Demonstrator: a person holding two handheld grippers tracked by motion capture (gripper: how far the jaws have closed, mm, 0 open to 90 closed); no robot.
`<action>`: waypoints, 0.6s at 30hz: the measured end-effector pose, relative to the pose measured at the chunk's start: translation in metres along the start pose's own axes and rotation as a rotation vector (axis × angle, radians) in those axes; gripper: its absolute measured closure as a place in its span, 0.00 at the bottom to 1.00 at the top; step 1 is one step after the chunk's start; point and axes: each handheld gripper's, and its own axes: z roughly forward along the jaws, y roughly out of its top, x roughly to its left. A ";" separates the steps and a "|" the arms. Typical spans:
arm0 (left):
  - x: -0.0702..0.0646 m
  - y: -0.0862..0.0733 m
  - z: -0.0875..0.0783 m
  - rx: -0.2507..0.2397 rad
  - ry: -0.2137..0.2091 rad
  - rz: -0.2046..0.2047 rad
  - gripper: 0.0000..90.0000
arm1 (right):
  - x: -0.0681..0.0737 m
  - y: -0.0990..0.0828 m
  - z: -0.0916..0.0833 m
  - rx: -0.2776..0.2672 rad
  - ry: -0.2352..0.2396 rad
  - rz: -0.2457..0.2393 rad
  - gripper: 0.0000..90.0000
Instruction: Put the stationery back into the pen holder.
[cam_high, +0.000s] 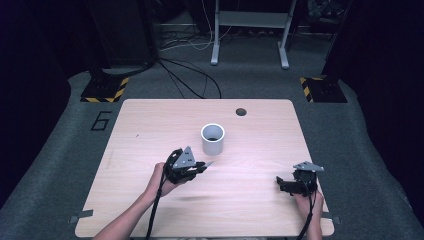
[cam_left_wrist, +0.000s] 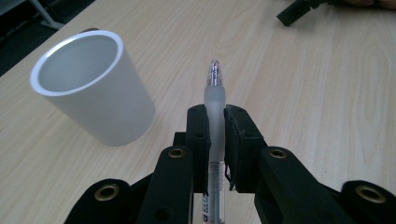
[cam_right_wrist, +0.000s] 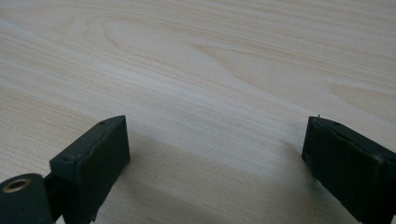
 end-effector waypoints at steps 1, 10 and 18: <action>0.003 -0.001 -0.002 -0.004 0.009 -0.011 0.90 | 0.000 0.000 0.000 0.000 -0.001 -0.001 0.08; 0.022 0.000 -0.014 -0.040 0.049 -0.060 0.90 | 0.001 0.000 0.001 0.009 0.006 -0.004 0.05; 0.035 0.003 -0.021 -0.062 0.074 -0.086 0.90 | 0.001 0.001 0.002 0.026 0.014 -0.017 0.00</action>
